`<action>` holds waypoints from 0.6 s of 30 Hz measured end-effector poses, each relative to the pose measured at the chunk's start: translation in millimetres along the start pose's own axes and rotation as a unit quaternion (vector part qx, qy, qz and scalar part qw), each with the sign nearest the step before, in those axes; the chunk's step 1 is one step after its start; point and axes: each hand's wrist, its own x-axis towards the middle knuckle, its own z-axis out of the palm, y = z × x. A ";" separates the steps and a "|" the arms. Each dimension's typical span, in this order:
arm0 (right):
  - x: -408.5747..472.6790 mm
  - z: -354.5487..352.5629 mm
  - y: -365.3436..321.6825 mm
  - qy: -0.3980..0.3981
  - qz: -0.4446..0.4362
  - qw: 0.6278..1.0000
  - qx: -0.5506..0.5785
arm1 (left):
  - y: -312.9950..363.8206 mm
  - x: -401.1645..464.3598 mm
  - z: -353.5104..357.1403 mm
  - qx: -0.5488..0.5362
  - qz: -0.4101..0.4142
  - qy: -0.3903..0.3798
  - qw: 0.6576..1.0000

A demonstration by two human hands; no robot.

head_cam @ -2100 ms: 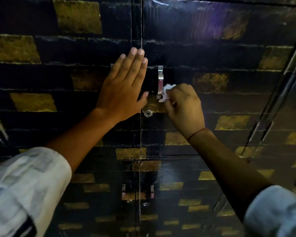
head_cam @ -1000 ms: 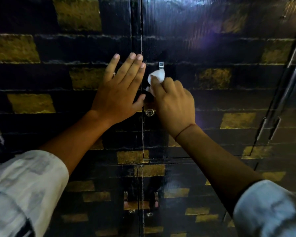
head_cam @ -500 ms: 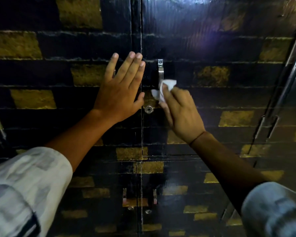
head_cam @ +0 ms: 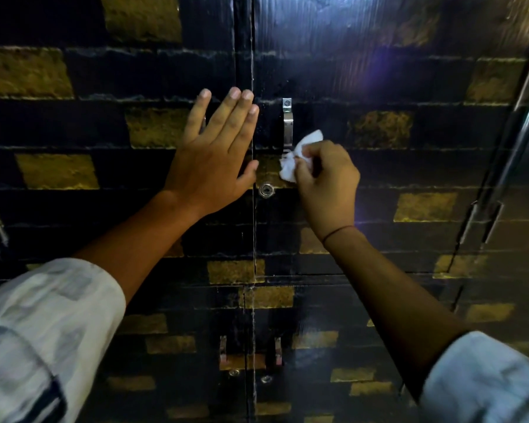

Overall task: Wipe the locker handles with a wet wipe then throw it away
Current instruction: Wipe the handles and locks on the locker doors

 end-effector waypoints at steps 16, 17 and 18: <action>-7.5 1.8 -8.6 -0.066 -0.060 0.993 -0.071 | -4.7 -11.0 -3.3 -0.001 0.025 -0.017 1.000; -8.4 2.7 -6.4 -0.083 -0.070 0.990 -0.089 | -5.1 -13.7 -3.1 -0.008 0.026 -0.015 1.000; -8.6 2.5 -5.3 -0.089 -0.076 0.988 -0.099 | -5.5 -16.5 -3.7 -0.013 0.027 -0.012 0.999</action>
